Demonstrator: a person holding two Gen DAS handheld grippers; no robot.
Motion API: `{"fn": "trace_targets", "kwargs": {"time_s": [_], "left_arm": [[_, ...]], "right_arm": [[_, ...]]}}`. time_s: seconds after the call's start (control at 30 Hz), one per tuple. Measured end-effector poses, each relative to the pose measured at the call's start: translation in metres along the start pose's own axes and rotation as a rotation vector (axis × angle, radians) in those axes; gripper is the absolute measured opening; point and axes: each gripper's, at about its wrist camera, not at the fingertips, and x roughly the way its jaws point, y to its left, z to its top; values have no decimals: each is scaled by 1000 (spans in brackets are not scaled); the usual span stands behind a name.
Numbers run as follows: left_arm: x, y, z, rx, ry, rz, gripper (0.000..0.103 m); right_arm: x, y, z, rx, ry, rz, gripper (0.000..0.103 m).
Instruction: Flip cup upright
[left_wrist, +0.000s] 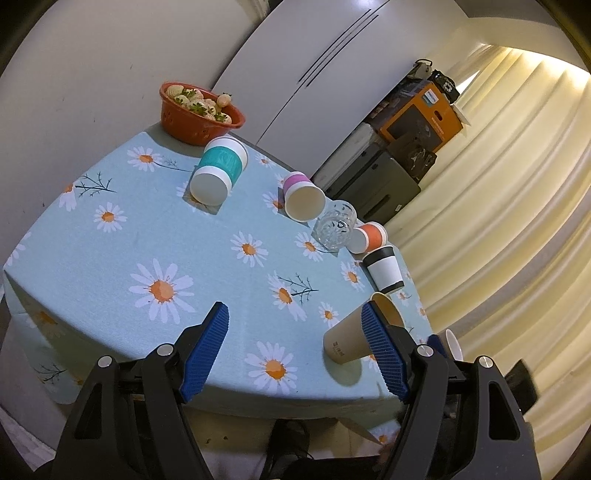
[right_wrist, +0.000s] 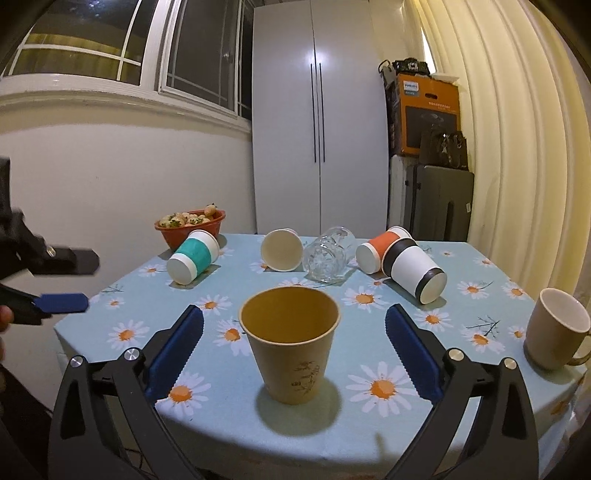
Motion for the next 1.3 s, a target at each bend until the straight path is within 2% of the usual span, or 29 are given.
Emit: {"fn": "trace_targets", "kwargs": {"time_s": [0.1,0.3,0.4,0.47,0.6,0.67,0.8,0.93,1.07,1.3], "left_arm": [[1,-4,-1,24,-3,16,81],[3,-15,0,89,-1,18,81],[0,-20,0,119,-7,7,82],[-1,-26,0,158,-11,7,90],[-5,-42,-1,256,-32,50,92],[-7,-48,0,287,-32,54,96],[-13,-64,-3,410,-42,91,96],[-15,-73,-11,477,-34,97,96],[-14,-76,-18,491,-18,126,96],[-15,-74,-24,485,-40,133,96]], "right_arm": [[-11,-8,8,23,17,14,98],[-32,-31,27,93,79,85,98],[-41,-40,38,85,108,106,98],[-50,-49,47,69,118,120,98],[-59,-66,57,53,146,140,98],[-61,-73,59,30,161,137,98],[-61,-83,56,-6,181,113,98],[-59,-91,49,3,200,101,98],[-62,-91,46,-1,188,87,98],[-63,-99,45,36,200,51,98]]}}
